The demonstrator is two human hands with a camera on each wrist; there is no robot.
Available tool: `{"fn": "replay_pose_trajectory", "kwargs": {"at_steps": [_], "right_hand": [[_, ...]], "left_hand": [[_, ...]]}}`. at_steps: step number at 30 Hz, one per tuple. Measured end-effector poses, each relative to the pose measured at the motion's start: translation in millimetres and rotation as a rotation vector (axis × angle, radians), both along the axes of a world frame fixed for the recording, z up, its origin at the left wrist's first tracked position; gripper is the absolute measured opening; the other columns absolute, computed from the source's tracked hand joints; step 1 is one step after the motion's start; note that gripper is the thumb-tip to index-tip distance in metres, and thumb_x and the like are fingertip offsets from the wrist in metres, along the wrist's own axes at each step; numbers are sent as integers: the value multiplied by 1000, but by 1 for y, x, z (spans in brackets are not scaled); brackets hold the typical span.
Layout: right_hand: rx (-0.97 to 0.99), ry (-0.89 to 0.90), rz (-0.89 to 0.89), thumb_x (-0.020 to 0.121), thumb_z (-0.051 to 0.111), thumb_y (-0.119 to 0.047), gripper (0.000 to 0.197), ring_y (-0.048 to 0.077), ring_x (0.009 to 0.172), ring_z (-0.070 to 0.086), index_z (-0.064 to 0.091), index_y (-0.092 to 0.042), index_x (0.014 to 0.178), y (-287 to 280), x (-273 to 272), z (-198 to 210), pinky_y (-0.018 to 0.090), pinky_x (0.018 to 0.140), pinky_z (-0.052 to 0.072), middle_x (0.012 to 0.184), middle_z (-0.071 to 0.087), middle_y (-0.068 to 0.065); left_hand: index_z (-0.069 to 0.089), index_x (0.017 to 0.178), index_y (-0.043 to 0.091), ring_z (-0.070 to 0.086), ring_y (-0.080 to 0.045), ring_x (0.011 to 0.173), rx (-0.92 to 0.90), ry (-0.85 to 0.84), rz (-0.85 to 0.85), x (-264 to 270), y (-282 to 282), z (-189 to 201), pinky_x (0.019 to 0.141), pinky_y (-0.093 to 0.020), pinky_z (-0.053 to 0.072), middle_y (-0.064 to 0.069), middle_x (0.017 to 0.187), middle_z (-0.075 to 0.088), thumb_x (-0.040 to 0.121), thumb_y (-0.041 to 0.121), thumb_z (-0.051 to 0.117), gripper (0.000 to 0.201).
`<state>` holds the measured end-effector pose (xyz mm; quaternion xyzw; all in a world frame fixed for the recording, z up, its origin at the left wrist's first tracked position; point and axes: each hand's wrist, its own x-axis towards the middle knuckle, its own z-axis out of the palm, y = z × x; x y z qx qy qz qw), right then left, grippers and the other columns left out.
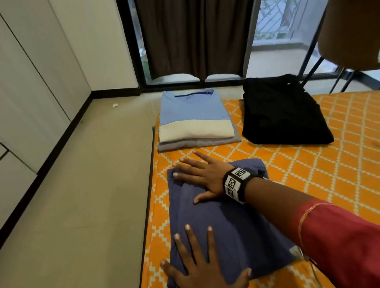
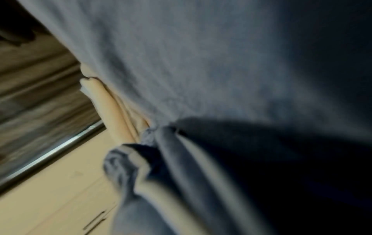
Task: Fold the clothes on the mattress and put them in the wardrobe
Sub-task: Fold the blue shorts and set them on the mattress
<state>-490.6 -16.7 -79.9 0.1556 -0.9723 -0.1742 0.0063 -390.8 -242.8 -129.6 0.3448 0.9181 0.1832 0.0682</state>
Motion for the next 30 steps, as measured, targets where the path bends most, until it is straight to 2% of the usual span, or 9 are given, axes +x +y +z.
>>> {"fn": "replay_pose_trajectory", "kwargs": {"at_steps": [3, 7, 12, 19, 23, 25, 28, 29, 30], "right_hand": [[-68, 104, -138, 91, 14, -72, 86, 27, 150, 7, 11, -16, 155, 1, 25, 26, 54, 119, 8, 162, 10, 7], [-236, 32, 133, 102, 18, -45, 59, 26, 150, 10, 20, -16, 154, -3, 110, 14, 49, 121, 7, 161, 13, 6], [-305, -263, 43, 103, 28, -34, 62, 14, 150, -6, 1, -20, 156, -5, 178, -21, 47, 120, 6, 164, -5, -6], [-142, -201, -312, 88, 20, -78, 91, 23, 151, 1, 1, -21, 156, 20, 161, -14, 49, 119, 0, 164, 0, 5], [-90, -128, -618, 94, 22, -67, 77, 30, 150, 10, 30, -17, 152, 3, 161, 9, 56, 119, 1, 161, 18, 10], [-134, -72, -598, 92, 28, -65, 75, 32, 147, 18, 39, -16, 148, -11, 169, 18, 59, 116, 11, 157, 28, 12], [-197, -184, -303, 91, 31, -66, 71, 27, 130, 50, 51, -17, 138, -40, 190, 19, 48, 108, 38, 142, 52, 9], [-205, -253, -249, 90, 32, -65, 68, 23, 122, 57, 53, -18, 134, -53, 200, 17, 40, 103, 45, 137, 57, 5], [-217, -321, -248, 88, 34, -63, 64, 18, 114, 61, 53, -20, 131, -62, 209, 14, 33, 97, 50, 133, 60, 1]], "left_hand": [[39, 143, 20, 18, -42, 145, 20, 154, -145, 12, -1, 0, 109, -73, 3, -13, 148, 42, 65, 85, 41, 101], [44, 141, 33, 9, -33, 149, 84, 557, -493, 46, 7, -24, 98, -68, 30, 0, 160, 24, 105, 37, 30, 39], [42, 136, 39, 22, -33, 141, 14, 550, -624, 50, 8, -32, 80, -60, 54, 11, 148, 37, 76, 63, 68, 70], [50, 136, 37, 43, -20, 130, 55, 537, -596, 48, 9, -33, 85, -68, 48, 13, 144, 47, 89, 52, 57, 49], [50, 134, 39, 39, -20, 135, 25, 404, -577, 53, 8, -36, 105, -69, 18, 14, 147, 44, 107, 30, 20, 41], [46, 129, 41, 25, -20, 145, 78, 251, -515, 51, 2, -28, 112, -65, 4, 10, 155, 28, 103, 30, 28, 34], [44, 121, 38, 44, -1, 133, 84, -262, -498, 43, 5, 4, 113, -57, 20, 9, 151, 25, 78, 39, 38, 43], [44, 132, 29, 46, -1, 131, 39, -490, -450, 40, 3, 2, 116, -53, 18, 6, 154, 26, 85, 34, 41, 47], [40, 143, 32, 38, -6, 139, 50, -434, -412, 42, -4, 6, 117, -49, 14, 6, 159, 21, 94, 29, 46, 50]]}}
